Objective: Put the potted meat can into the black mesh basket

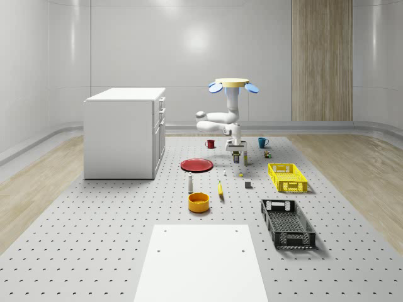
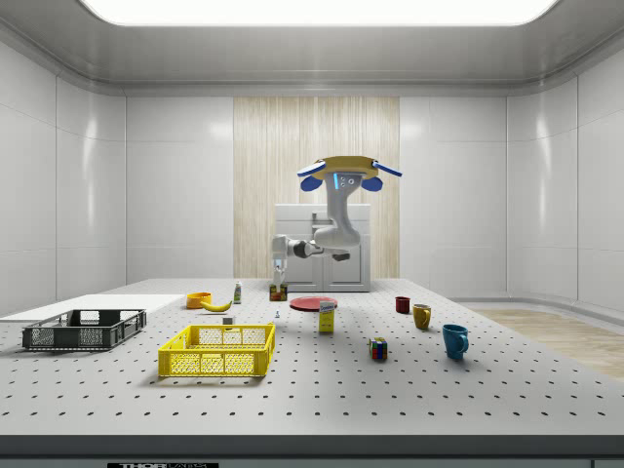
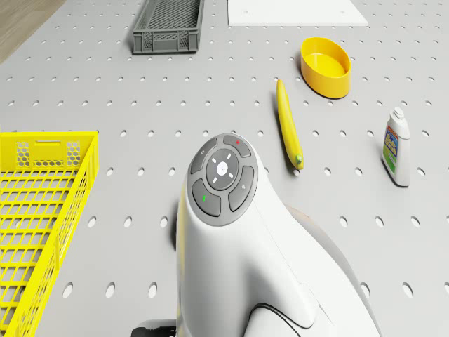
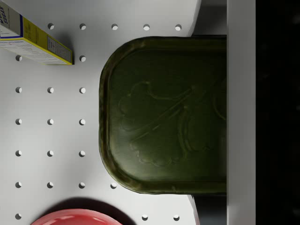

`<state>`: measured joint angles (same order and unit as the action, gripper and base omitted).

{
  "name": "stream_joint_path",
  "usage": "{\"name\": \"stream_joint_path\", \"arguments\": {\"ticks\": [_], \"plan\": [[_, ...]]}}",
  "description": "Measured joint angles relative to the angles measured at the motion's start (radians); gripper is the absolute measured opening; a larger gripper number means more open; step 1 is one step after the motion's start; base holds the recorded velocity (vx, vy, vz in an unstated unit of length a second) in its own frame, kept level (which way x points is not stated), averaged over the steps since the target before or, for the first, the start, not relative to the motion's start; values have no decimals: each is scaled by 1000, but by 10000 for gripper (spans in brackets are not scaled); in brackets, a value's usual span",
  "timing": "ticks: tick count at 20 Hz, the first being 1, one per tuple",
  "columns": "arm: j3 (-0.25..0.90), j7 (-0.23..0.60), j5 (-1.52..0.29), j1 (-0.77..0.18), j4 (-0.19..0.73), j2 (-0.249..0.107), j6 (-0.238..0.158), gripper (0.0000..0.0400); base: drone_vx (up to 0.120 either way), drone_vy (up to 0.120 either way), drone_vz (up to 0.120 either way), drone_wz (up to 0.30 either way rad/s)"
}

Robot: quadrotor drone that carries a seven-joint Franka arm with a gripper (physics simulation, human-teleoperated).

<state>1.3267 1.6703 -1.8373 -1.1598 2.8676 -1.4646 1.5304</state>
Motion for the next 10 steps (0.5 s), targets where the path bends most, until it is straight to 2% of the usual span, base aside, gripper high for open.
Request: {"name": "stream_joint_path", "arguments": {"ticks": [3,8,10], "plan": [[1,1,1,-1,0,-3,3,286,120,120,0,0],[1,2,3,-2,0,-8,8,286,120,120,104,0],[2,2,4,-3,0,-10,9,286,120,120,0,0]]}}
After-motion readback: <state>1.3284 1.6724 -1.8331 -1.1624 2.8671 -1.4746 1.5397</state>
